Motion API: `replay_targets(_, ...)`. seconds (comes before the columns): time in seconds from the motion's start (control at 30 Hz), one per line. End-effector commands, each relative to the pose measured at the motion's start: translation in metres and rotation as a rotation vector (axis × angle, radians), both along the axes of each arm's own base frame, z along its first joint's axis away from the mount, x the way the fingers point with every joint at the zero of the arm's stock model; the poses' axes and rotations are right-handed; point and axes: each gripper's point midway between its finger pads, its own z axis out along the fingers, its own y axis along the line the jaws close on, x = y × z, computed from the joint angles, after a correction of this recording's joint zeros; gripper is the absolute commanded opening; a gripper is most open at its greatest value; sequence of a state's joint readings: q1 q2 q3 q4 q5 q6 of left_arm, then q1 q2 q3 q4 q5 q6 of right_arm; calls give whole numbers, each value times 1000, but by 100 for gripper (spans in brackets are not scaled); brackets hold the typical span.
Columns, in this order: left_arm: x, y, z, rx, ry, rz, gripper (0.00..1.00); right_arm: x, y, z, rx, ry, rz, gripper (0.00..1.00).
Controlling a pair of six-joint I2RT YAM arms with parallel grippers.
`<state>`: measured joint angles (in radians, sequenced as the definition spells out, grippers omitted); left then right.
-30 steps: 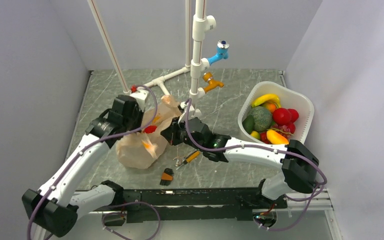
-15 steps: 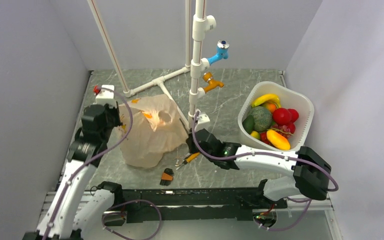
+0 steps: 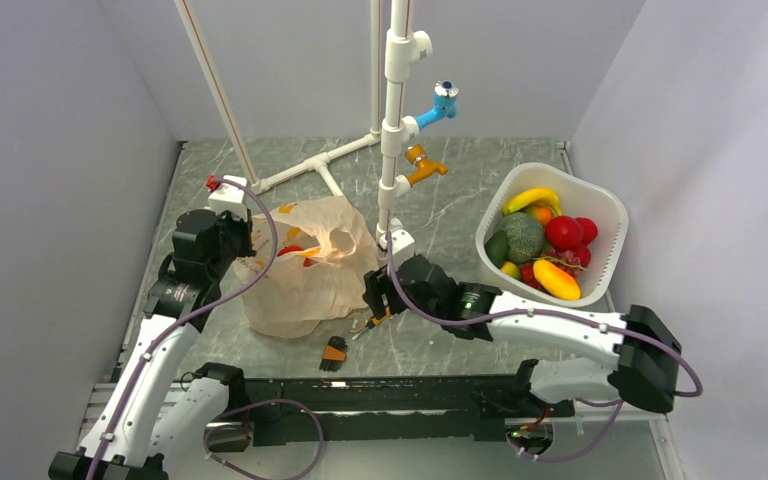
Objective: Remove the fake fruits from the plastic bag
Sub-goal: Adjust the plastic bag at the center of the board.
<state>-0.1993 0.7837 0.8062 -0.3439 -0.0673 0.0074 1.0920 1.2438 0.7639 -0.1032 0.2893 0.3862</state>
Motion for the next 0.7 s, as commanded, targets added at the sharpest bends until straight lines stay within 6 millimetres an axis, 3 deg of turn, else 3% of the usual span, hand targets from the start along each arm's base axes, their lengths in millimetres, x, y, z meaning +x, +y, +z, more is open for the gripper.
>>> replay_targets(0.0, 4, -18, 17, -43, -58, -96, 0, -11, 31, 81, 189, -149, 202, 80)
replay_targets(0.1, 4, -23, 19, -51, -57, -125, 0, -12, 42, 96, 269, -177, 229, 90)
replay_targets(0.5, 3, -27, 14, -53, -53, -145, 0, 10, 91, 153, 394, -346, 287, 97)
replay_targets(0.6, 4, -26, 13, -51, -49, -137, 0, -4, 110, 163, 440, -327, 390, 86)
replay_targets(0.67, 4, -24, 12, -45, -49, -127, 0, -26, 122, 169, 497, -290, 480, 64)
